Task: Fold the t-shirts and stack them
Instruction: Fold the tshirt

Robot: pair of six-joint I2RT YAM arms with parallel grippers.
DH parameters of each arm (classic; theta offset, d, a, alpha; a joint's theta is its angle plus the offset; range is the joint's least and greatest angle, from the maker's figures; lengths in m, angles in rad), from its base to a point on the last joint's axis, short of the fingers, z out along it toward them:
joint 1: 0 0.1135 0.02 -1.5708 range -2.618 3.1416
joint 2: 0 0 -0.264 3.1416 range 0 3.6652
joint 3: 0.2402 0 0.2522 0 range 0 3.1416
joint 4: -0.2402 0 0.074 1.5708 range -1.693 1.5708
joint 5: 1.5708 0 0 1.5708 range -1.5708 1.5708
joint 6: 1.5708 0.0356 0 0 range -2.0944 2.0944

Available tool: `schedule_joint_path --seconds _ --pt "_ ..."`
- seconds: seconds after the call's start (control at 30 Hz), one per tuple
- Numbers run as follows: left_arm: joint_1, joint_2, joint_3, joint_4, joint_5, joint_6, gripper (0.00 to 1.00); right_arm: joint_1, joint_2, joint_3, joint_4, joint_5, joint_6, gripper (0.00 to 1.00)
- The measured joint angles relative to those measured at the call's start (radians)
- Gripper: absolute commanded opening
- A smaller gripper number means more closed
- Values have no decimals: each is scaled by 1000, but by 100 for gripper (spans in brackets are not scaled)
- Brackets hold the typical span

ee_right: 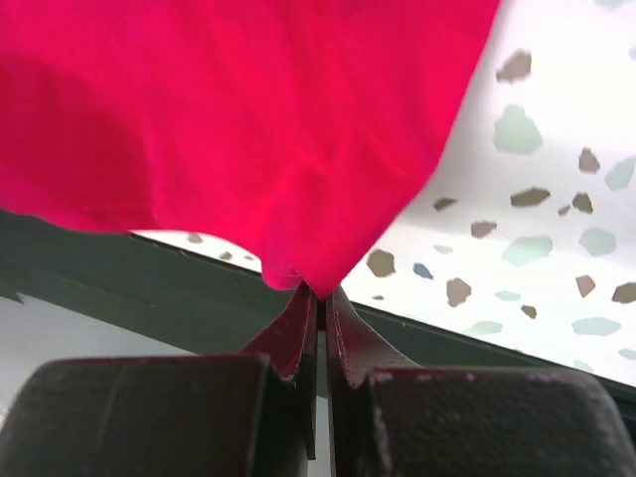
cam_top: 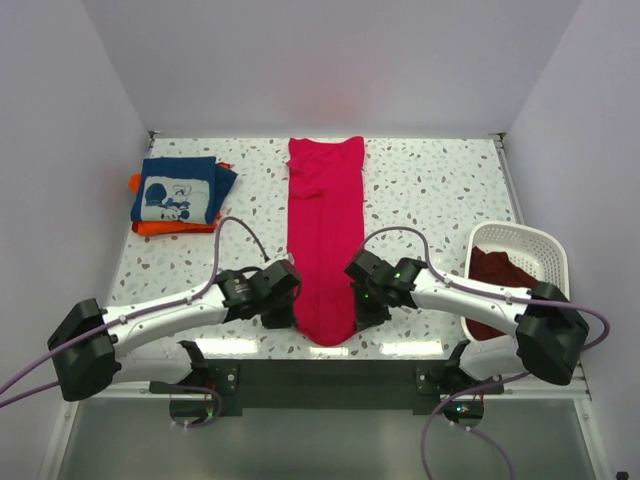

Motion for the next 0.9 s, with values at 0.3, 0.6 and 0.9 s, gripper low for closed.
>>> schedule_joint_path --seconds 0.3,0.6,0.9 --pt "116 68 71 -16 -8 74 0 -85 102 147 -38 38 -53 0" --pt "257 227 217 9 -9 226 0 -217 240 259 -45 53 -138 0" --pt "422 449 412 20 0 390 0 -321 446 462 -47 53 -226 0"
